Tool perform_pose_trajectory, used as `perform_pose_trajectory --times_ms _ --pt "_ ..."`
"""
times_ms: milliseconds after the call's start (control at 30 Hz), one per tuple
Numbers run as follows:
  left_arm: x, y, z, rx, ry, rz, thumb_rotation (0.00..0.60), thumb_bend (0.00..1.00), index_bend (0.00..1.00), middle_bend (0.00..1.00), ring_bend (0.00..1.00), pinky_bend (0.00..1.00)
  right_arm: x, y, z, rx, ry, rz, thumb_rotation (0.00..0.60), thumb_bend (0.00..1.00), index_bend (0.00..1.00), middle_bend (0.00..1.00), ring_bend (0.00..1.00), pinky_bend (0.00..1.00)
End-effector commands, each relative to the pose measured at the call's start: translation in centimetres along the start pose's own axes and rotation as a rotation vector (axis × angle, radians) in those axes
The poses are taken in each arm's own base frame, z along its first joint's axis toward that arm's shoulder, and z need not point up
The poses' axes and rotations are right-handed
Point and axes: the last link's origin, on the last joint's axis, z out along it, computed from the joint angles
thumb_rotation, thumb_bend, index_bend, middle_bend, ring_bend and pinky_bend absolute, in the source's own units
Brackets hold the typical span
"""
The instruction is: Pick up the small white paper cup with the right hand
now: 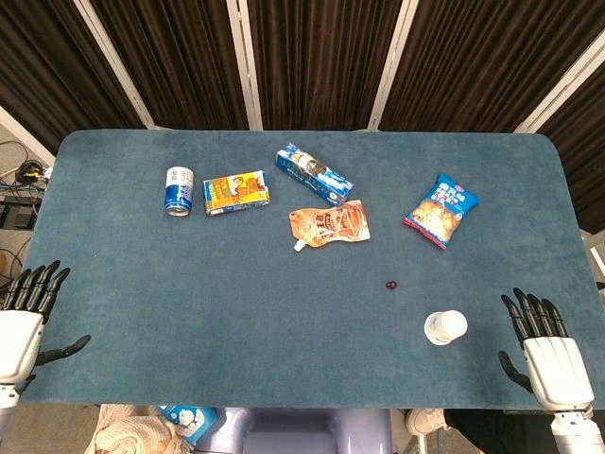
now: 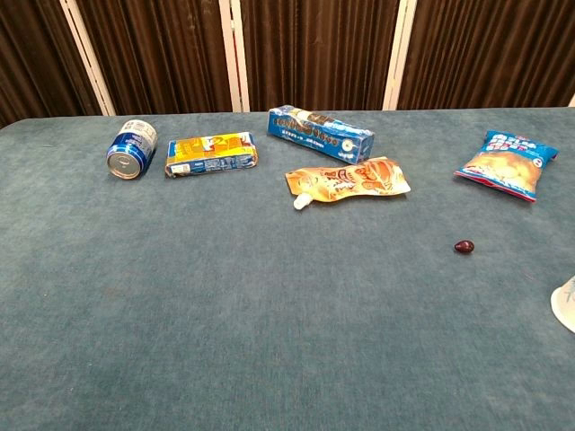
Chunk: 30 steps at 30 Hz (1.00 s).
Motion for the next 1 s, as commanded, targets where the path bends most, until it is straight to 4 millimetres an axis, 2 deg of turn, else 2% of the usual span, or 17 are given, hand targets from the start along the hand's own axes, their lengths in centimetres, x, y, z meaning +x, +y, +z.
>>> perform_pose_trajectory --times_ms 33,233,467,1000 --pt "0.0 0.0 0.0 0.000 0.001 0.000 0.600 0.01 0.00 0.00 0.00 0.00 0.0 -0.1 0.0 0.002 -0.002 0.001 0.600 0.36 0.00 0.00 0.00 0.07" --pt "0.0 0.0 -0.1 0.000 0.000 0.002 0.600 0.01 0.00 0.00 0.00 0.00 -0.1 -0.6 -0.1 0.027 -0.016 0.021 0.600 0.36 0.00 0.00 0.00 0.07" --pt "-0.2 0.0 0.0 0.001 -0.008 0.003 0.600 0.01 0.00 0.00 0.00 0.00 -0.9 -1.8 -0.1 0.070 -0.136 0.069 0.600 0.36 0.00 0.00 0.00 0.09" --pt "-0.3 0.1 0.2 0.005 -0.029 0.000 0.600 0.01 0.00 0.00 0.00 0.00 -4.1 -3.7 3.0 0.061 -0.245 0.028 0.600 0.36 0.00 0.00 0.02 0.14"
